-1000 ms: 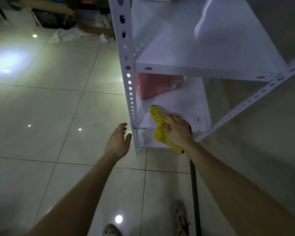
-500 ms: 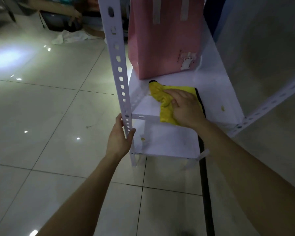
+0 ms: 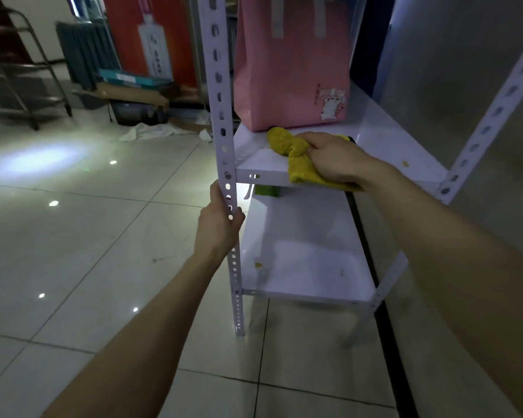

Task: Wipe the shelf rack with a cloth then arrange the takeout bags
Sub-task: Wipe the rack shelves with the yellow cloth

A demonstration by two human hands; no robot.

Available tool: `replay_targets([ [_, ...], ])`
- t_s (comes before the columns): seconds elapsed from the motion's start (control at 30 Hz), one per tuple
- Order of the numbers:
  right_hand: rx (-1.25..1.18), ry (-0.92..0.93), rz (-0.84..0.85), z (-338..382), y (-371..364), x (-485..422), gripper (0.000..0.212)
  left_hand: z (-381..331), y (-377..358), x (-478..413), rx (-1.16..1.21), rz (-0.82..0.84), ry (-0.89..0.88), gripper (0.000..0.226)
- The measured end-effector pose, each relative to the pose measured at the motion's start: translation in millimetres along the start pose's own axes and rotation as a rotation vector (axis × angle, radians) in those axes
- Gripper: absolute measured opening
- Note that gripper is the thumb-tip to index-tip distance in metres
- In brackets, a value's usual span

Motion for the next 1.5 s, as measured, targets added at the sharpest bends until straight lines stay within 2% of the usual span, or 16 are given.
replay_targets([
  [0.03,-0.053,-0.01,-0.007,-0.6,2.2,2.8,0.072,-2.9,0.6,-0.2,-0.013,0.005,0.01,0.054],
  [0.13,-0.186,-0.049,0.026,-2.4,1.5,9.0,0.041,-9.9,4.1,-2.0,-0.065,0.033,0.075,0.051],
  [0.3,-0.167,0.009,0.041,14.8,1.4,17.1,0.072,-18.7,7.8,-2.5,-0.086,0.059,0.174,0.046],
  [0.57,-0.013,0.08,0.045,61.8,-10.5,-19.7,0.068,-13.1,6.1,-3.0,-0.129,0.042,0.164,0.047],
  [0.73,0.09,0.136,0.058,93.6,-28.0,-33.8,0.055,-18.4,6.1,0.0,-0.117,0.075,0.184,0.047],
  [0.87,0.068,0.123,0.06,77.8,-24.6,-16.2,0.06,-22.9,6.5,2.7,-0.107,0.1,0.206,0.046],
  [0.97,0.083,0.033,0.05,37.0,-13.4,-0.8,0.054,-27.0,6.2,3.8,-0.084,0.166,0.241,0.051],
  [1.0,0.083,0.003,0.04,21.8,-8.5,4.6,0.053,-30.3,8.9,7.9,-0.097,0.148,0.249,0.056],
  [1.07,0.083,-0.049,0.02,-1.9,0.5,16.1,0.053,-43.1,26.3,22.7,-0.174,-0.071,0.228,0.06],
  [1.13,0.091,-0.091,0.005,-19.2,6.1,27.8,0.054,-80.4,37.5,42.4,-0.295,-0.312,0.034,0.046],
  [1.17,0.097,-0.116,-0.006,-27.1,8.1,33.9,0.055,-103.7,34.1,48.9,-0.347,-0.356,-0.116,0.039],
  [1.2,0.101,-0.143,-0.017,-35.1,10.8,39.8,0.056,-124.7,25.8,49.3,-0.385,-0.336,-0.251,0.036],
  [1.27,0.099,-0.21,-0.033,-55.5,17.6,52.1,0.058,-154.7,6.9,33.8,-0.437,-0.196,-0.392,0.048],
  [1.33,0.082,-0.298,-0.052,-80.8,25.8,61.3,0.059,-170.4,-11.4,12.1,-0.507,-0.019,-0.415,0.069],
  [1.43,0.042,-0.386,-0.023,-107.6,34.6,55.5,0.061,-168.2,-41.4,-12.9,-0.715,0.202,-0.389,0.085],
  [1.5,0.031,-0.412,-0.002,-115.3,39.5,40.6,0.063,-157.7,-51.8,-17.5,-0.817,0.24,-0.365,0.091],
])
Point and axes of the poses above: each hand's wrist, its own x-axis away from the middle knuckle, its own y-axis out of the back of the hand, z = x × y, the point moved 9 cm from there along -x, towards the middle knuckle, and after that the axes turned 11 degrees about z, right-handed, at the moved point
